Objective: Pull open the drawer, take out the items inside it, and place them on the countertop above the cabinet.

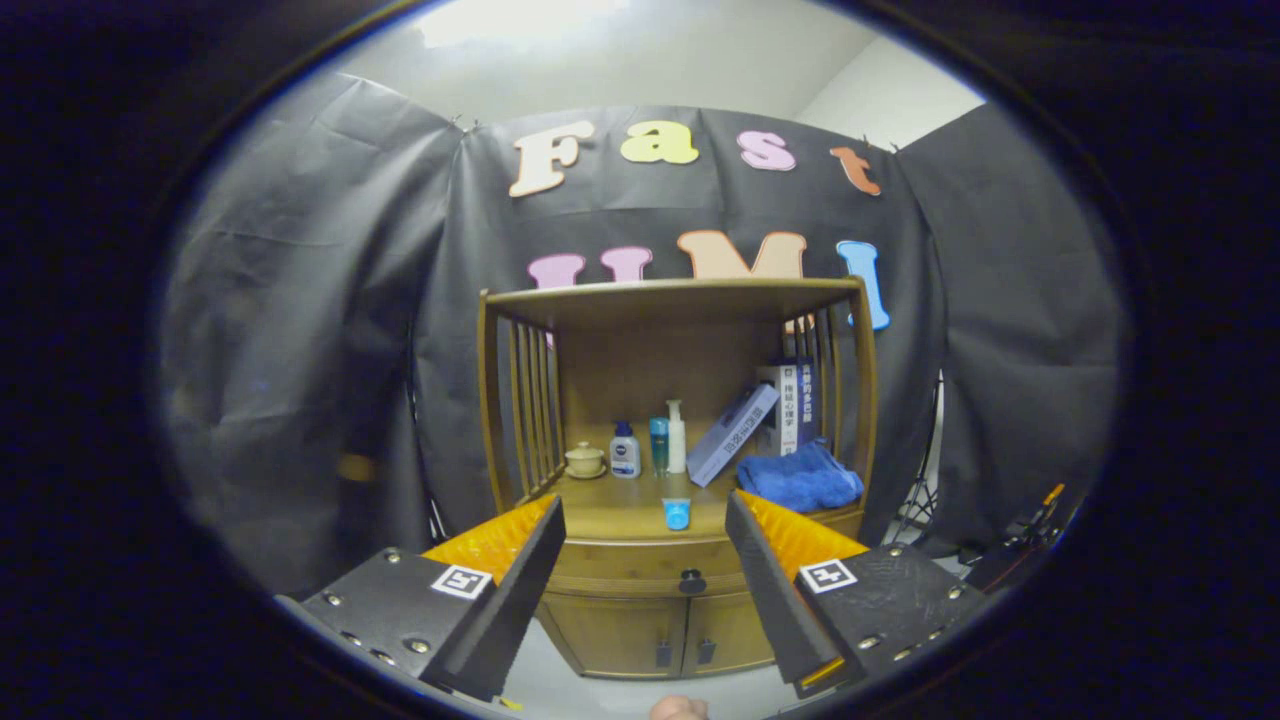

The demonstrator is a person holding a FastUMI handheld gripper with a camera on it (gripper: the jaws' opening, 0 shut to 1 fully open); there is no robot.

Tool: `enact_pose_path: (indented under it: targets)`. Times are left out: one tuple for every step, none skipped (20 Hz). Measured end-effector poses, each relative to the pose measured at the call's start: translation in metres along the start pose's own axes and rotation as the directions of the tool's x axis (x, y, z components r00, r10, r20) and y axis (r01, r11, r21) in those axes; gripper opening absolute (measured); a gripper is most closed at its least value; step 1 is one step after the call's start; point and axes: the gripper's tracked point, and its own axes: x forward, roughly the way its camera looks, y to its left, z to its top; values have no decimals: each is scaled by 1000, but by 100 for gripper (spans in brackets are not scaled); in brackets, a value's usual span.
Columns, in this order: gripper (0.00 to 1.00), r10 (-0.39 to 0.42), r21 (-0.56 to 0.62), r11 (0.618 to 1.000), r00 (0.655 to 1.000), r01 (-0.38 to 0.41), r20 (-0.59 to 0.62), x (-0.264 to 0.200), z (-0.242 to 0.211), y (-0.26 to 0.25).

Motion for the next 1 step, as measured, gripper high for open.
enact_pose_path:
  targets:
    - [96, -1, 10, 1000, 1000, 1, -3, -6, 6, -1]
